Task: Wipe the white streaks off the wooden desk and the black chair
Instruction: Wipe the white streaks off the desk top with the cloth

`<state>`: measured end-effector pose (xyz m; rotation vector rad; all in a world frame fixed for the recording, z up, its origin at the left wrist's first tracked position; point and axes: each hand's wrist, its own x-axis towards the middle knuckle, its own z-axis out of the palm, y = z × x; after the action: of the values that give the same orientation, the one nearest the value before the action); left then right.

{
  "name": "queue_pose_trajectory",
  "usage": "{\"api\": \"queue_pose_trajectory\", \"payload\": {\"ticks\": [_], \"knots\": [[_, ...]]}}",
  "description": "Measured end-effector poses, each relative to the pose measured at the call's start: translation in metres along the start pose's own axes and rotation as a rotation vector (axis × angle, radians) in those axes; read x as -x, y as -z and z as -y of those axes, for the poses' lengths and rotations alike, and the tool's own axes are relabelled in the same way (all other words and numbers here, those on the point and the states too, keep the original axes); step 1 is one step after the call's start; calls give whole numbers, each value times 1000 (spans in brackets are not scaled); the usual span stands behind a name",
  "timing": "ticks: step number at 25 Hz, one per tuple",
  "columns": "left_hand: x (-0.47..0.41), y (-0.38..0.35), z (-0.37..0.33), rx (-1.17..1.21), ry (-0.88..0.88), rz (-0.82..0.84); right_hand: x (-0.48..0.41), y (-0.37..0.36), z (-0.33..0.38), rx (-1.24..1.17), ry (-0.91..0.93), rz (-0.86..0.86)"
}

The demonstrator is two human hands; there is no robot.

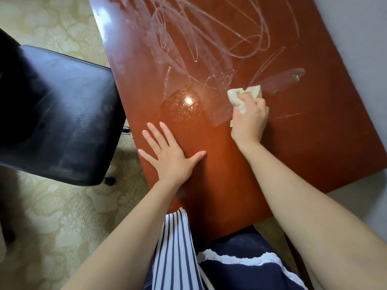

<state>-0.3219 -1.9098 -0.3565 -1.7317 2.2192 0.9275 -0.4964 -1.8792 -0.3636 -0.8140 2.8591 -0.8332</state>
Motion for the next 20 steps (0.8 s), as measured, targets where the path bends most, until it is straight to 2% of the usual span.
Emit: {"api": "queue_pose_trajectory", "payload": {"ticks": [4,7,12,14,16,20], "knots": [[-1,0,-1,-14,9,-3,39,-13,22,-80,271,108],[1,1,0,-8,0,-17,63,-6,19,-129,455,262],[4,1,3,3,8,-56,65,25,-18,-122,584,424],[4,2,2,1,24,-82,60,39,-38,-95,577,407],[4,4,0,0,49,-79,50,52,-61,-61,509,321],[6,6,-8,-68,18,-107,8,72,-100,51,241,121]]}}
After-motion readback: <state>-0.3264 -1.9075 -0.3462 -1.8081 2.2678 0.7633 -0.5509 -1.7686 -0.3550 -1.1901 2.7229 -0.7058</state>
